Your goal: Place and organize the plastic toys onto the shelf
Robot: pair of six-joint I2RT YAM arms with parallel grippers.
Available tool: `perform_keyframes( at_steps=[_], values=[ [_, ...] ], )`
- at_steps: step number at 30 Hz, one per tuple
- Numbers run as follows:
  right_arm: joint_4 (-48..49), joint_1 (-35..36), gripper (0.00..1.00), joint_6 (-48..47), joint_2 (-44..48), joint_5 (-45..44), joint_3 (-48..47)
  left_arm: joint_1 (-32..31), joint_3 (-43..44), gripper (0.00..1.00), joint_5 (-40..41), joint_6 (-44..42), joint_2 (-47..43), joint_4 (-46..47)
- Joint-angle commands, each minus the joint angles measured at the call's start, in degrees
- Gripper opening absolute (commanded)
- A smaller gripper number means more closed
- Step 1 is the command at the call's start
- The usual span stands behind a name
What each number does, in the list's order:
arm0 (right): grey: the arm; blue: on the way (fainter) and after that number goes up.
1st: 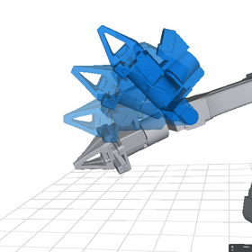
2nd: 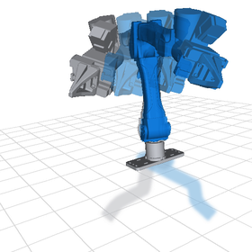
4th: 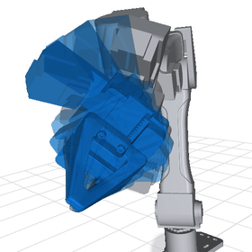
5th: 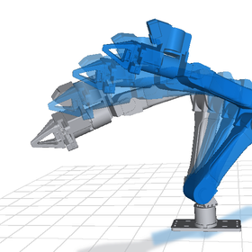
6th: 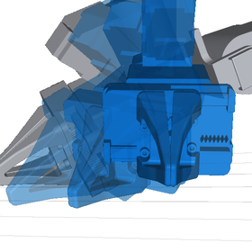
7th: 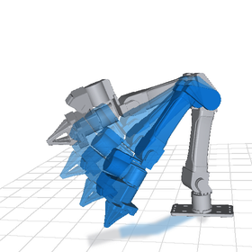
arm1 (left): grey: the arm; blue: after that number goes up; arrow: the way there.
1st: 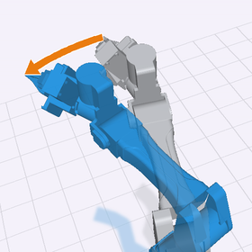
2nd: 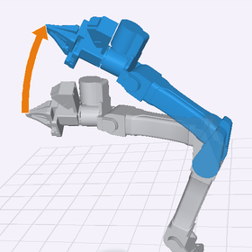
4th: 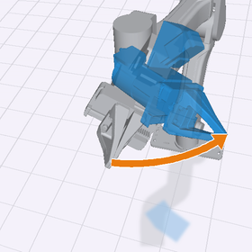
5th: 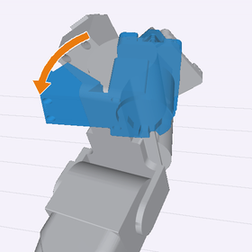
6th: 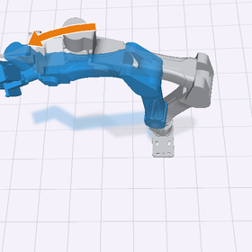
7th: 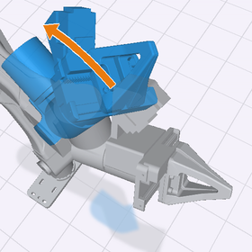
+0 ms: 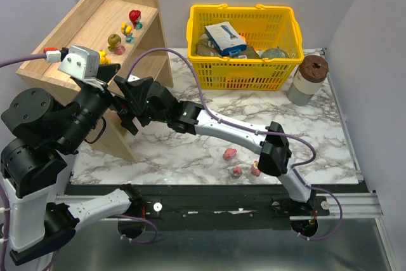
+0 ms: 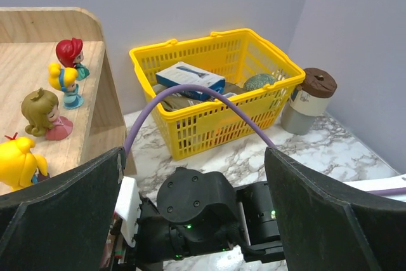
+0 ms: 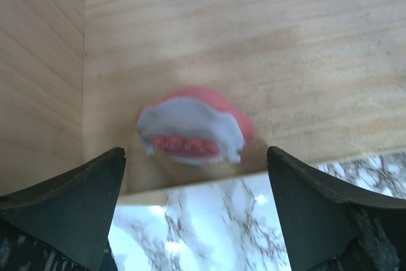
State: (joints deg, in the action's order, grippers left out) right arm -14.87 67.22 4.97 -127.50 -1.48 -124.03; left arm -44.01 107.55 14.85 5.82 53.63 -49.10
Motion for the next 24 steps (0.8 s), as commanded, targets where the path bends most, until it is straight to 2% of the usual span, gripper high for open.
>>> perform_keyframes(
  at_steps=[1,7,11,14,15,17,18,19,22,24],
  values=[
    [-1.2,0.5,1.0,-2.4,5.8,-1.2,4.7,-0.2,0.2,0.99,1.2,-0.6,-0.3,-0.1],
    [-1.1,0.5,1.0,-3.8,16.5,-2.5,16.1,-0.2,-0.7,0.99,0.4,-1.0,-0.8,0.1],
    [-1.8,0.1,0.99,-1.6,26.7,-8.3,29.0,-0.2,-2.4,0.99,-0.2,-1.2,-1.7,0.8],
    [-5.7,-2.9,0.89,5.8,34.3,-9.0,40.1,-0.2,-3.5,0.99,-1.6,-1.2,-2.1,1.2],
    [-6.7,-4.0,0.83,11.0,36.1,-9.1,45.8,-0.2,-3.7,0.99,-1.9,-1.3,-2.1,1.4],
    [-8.4,-7.6,0.75,15.1,41.8,-9.6,52.9,-0.2,-4.0,0.99,-3.5,-1.4,-2.1,1.4],
    [-8.6,-8.6,0.68,18.5,43.9,-10.4,56.1,-0.3,-4.2,0.99,-3.9,-1.7,-2.0,1.3],
    [-9.2,-10.5,0.64,19.9,47.0,-11.0,62.4,-0.2,-4.4,0.99,-4.4,-1.7,-1.9,1.5],
    [-11.9,-12.1,0.54,24.8,50.5,-12.8,70.1,-0.2,-5.2,0.99,-5.8,-2.0,-1.9,2.0],
    [-13.8,-12.5,0.52,28.3,52.8,-13.7,72.3,-0.2,-5.3,0.99,-6.4,-2.1,-1.5,1.9]
  ],
)
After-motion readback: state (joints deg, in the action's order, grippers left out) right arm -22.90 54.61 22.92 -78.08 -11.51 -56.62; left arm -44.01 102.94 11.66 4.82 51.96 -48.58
